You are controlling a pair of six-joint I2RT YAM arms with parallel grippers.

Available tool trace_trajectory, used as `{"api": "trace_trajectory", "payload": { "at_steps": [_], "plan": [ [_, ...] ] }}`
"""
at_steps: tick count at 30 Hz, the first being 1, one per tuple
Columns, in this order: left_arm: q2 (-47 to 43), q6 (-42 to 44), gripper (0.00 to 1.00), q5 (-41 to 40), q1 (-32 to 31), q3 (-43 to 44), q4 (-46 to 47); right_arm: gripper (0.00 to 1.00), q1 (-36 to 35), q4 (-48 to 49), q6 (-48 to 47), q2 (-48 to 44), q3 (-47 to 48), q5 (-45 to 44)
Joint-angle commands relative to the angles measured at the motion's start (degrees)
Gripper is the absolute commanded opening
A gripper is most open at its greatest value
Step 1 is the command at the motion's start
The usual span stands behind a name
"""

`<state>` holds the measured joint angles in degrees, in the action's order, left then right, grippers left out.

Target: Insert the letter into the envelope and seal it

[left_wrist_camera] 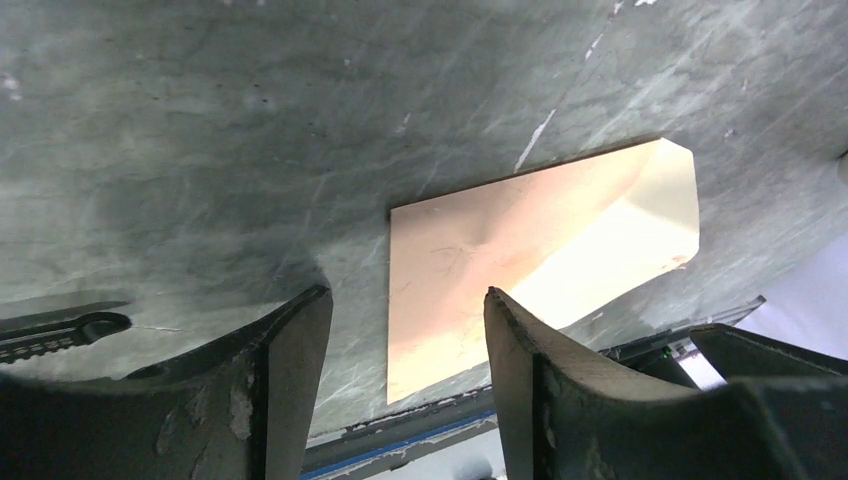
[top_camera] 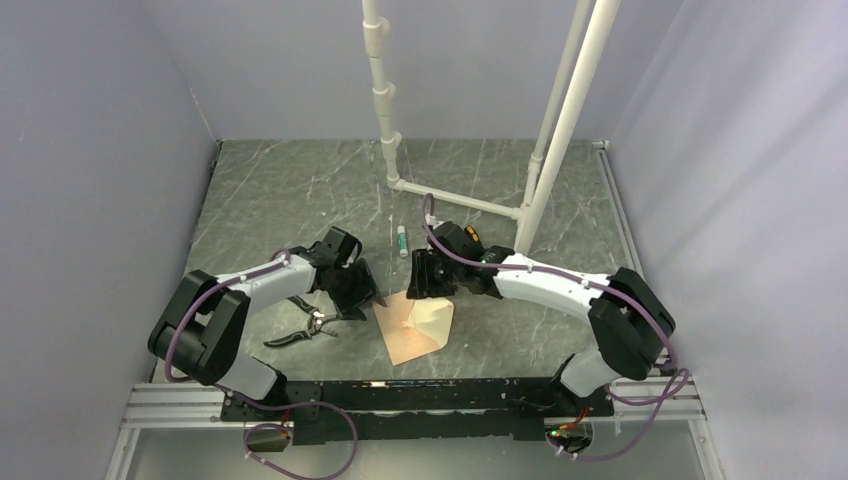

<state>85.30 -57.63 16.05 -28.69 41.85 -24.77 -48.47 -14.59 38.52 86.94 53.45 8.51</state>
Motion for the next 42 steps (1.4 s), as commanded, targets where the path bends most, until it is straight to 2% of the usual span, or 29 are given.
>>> {"api": "trace_trajectory", "payload": {
  "at_steps": [1,7,22,29,34,39,42],
  "plan": [
    [-1.8,1.25,0.65,-3.1,0.21,0.35,-2.75,0.47,0.22,-2.97,1.68,0.04,-1.25,-2.19],
    [-0.53,-1.84,0.69,2.01,0.14,-3.29,3.04,0.51,0.14,0.37,3.29,4.39,-1.32,2.62],
    [4.4,-3.24,0.58,5.51,0.16,-4.8,8.85,0.51,0.13,6.8,5.24,11.62,-1.32,10.03],
    [4.43,-3.49,0.53,4.41,0.15,-4.3,9.93,0.51,0.08,10.63,4.54,12.95,-1.98,14.16],
    [2.39,-3.33,0.53,1.45,0.21,-3.48,7.95,0.51,0.12,6.62,3.97,11.15,-1.06,9.16],
    [-1.12,-0.67,0.55,-4.38,0.21,-0.57,1.26,0.52,0.24,-3.03,2.97,4.23,1.41,-1.41],
    [-5.05,1.62,0.58,-7.53,0.3,1.1,-1.64,0.53,0.26,-5.15,1.23,-1.23,2.1,-5.67]
  ]
}}
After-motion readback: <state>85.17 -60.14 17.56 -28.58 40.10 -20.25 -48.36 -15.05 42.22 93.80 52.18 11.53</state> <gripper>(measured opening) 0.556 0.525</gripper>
